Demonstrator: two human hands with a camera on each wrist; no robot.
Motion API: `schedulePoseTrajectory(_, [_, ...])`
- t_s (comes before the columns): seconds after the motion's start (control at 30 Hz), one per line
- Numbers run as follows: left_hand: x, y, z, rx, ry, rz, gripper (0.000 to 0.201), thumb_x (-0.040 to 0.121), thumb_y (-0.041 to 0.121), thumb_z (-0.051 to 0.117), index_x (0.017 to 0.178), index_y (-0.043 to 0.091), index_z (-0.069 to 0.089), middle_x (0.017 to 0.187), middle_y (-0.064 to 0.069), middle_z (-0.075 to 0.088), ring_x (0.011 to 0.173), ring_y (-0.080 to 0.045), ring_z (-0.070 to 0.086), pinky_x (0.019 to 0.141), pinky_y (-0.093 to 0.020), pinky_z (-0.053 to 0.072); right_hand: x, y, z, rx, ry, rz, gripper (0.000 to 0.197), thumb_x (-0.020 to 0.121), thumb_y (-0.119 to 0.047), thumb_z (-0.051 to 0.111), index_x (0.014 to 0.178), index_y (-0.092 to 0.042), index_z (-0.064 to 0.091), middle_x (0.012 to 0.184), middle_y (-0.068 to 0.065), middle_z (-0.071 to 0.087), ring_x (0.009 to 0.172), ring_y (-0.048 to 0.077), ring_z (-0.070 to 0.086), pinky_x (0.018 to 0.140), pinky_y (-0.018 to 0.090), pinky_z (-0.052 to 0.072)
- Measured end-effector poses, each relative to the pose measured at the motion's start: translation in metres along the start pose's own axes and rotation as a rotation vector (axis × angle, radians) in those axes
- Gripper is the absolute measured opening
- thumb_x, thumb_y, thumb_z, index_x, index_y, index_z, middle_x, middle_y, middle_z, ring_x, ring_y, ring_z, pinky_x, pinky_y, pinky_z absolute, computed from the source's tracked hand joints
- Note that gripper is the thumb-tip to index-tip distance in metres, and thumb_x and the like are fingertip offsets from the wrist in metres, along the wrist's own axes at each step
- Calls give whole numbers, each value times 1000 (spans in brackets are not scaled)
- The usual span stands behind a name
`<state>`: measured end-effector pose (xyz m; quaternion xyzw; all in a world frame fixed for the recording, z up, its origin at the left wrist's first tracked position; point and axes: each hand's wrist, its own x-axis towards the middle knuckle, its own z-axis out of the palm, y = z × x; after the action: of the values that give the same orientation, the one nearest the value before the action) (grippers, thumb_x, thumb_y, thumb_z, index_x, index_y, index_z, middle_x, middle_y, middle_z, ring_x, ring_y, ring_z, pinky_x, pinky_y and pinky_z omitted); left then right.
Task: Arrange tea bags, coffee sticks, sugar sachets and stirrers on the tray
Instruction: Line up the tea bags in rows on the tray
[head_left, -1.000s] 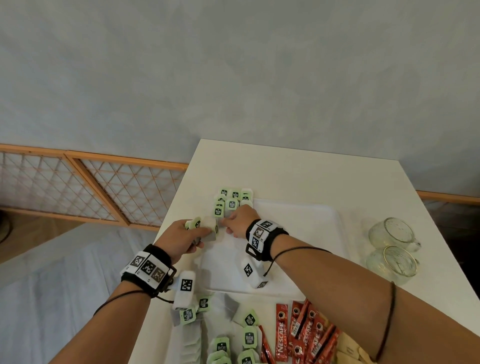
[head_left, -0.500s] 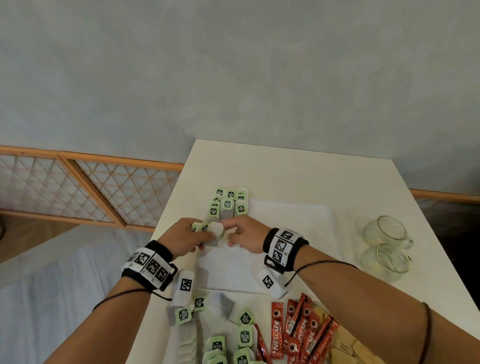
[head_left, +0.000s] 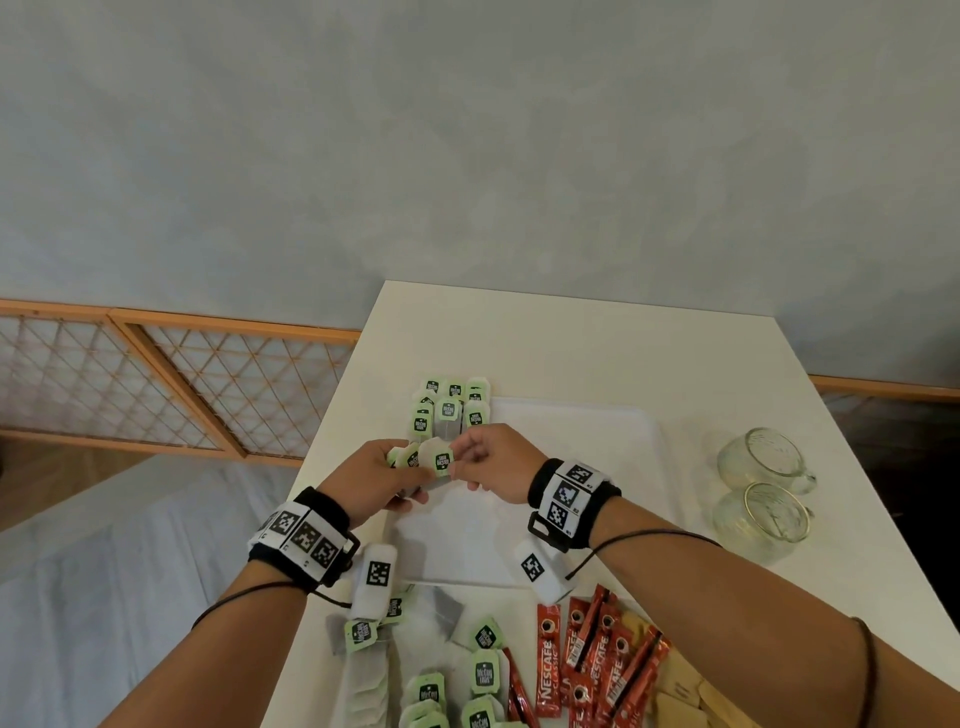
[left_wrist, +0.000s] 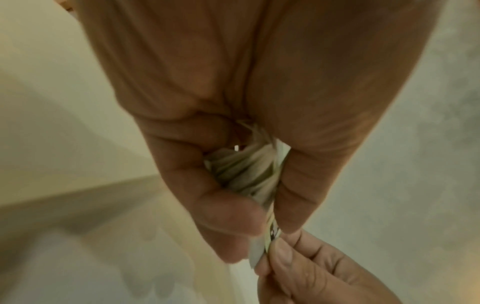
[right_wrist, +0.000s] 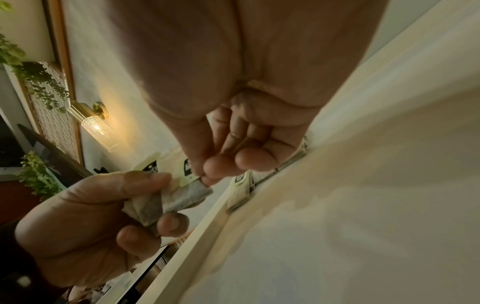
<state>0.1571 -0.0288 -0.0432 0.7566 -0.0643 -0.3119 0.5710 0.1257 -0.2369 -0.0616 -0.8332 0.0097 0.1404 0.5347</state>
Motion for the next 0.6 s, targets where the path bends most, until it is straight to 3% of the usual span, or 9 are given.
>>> schedulePoseTrajectory(0.13, [1, 0, 1, 17, 12, 19, 8, 91, 9, 71, 98, 11, 71, 78, -8, 71, 67, -17, 68, 54, -25, 51, -1, -3, 3, 22, -4, -1, 18, 92, -20, 74, 102, -24, 60, 80, -1, 71, 59, 5, 61, 63, 25, 49])
schedulePoseTrajectory(0.23, [2, -2, 1, 15, 27, 6, 8, 91, 12, 71, 99, 11, 72, 76, -8, 70, 67, -18, 69, 54, -26, 51, -2, -3, 6, -12, -33, 6, 18, 94, -29, 71, 107, -20, 63, 76, -7, 68, 58, 6, 59, 60, 22, 46])
schedulePoseTrajectory(0.33, [3, -2, 0, 0, 32, -15, 8, 91, 11, 71, 98, 8, 72, 75, -12, 68, 66, -18, 68, 54, -25, 51, -4, -2, 6, -88, -80, -14, 18, 97, -34, 66, 87, -19, 64, 71, -9, 64, 55, 6, 57, 52, 16, 42])
schedulePoseTrajectory(0.43, [5, -5, 0, -49, 33, -35, 13, 91, 10, 70, 103, 4, 71, 81, -17, 67, 67, -20, 67, 53, -25, 52, -4, 2, 6, -114, -98, 10, 23, 97, -34, 66, 87, -13, 66, 74, -3, 64, 55, 3, 57, 49, 14, 40])
schedulePoseTrajectory(0.6, [9, -8, 0, -62, 132, -73, 13, 93, 10, 68, 104, 2, 70, 84, -14, 67, 60, -13, 67, 52, -22, 53, 9, 6, 0, -119, 97, 35, 31, 96, -35, 66, 71, -21, 57, 69, 0, 63, 56, 11, 57, 57, 25, 47])
